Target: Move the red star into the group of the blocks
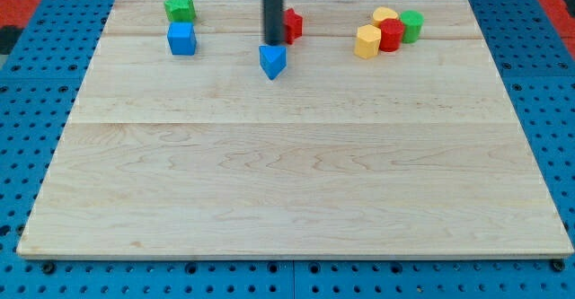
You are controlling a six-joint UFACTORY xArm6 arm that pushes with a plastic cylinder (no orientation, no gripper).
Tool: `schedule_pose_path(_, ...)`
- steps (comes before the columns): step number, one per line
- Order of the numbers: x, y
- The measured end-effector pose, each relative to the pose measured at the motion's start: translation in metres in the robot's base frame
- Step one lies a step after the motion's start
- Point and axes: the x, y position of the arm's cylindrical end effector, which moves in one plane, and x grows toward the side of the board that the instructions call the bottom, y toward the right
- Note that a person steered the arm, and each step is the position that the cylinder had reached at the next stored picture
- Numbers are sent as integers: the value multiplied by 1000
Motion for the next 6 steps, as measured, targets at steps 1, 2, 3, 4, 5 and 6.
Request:
schedule_pose_path(1,-27,-11)
schedule_pose_path(2,-44,63)
schedule_pose_path(3,-29,144)
schedule_pose_path(4,-27,50)
schedule_pose_path(5,-7,-15)
schedule_pose_path(6,50,-25)
